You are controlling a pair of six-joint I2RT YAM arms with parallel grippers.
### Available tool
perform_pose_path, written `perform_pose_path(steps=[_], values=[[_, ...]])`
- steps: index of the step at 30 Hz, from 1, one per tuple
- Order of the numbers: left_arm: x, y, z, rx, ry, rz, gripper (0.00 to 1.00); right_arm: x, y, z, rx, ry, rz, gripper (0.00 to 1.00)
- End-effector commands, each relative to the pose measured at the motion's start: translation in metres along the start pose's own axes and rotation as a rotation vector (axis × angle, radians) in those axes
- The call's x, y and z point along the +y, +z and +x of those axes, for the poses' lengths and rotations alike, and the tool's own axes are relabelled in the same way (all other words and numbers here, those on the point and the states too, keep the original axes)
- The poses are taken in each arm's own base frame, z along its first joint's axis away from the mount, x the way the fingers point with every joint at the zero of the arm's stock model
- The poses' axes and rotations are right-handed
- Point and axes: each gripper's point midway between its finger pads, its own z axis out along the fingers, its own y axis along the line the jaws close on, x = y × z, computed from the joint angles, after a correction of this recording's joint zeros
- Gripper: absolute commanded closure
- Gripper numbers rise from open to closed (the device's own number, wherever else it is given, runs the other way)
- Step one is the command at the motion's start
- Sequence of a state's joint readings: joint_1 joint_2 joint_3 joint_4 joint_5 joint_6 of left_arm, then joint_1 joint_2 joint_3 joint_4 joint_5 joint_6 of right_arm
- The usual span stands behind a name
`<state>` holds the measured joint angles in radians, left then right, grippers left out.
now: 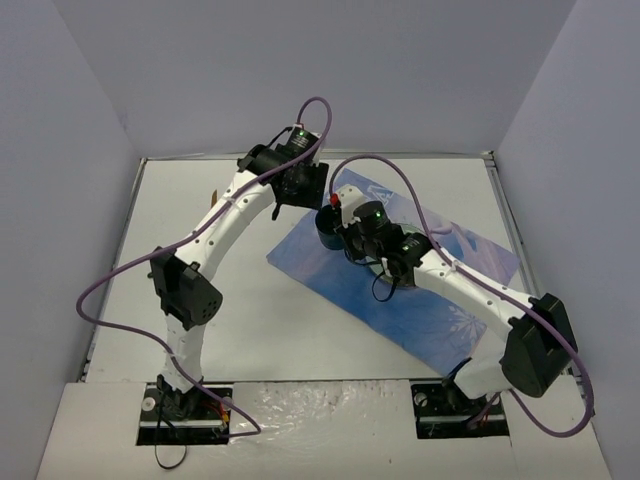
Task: Set the dinner table for one person
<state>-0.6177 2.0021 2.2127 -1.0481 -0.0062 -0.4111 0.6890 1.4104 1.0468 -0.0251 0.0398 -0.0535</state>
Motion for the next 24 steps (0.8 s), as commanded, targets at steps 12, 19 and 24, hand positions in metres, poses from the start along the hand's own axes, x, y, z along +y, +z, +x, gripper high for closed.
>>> perform_pose_path(steps=[12,19,24], values=[[0.084,-0.038,-0.016,-0.271,-0.136,-0.040,0.03,-0.128,-0.072,0.010,-0.209,0.221,0.361,1.00],[0.126,-0.031,0.035,-0.286,-0.146,-0.064,0.03,-0.203,-0.109,0.062,-0.188,0.326,0.575,1.00],[0.141,-0.027,0.064,-0.289,-0.138,-0.067,0.03,-0.241,-0.123,0.082,-0.209,0.405,0.660,1.00]])
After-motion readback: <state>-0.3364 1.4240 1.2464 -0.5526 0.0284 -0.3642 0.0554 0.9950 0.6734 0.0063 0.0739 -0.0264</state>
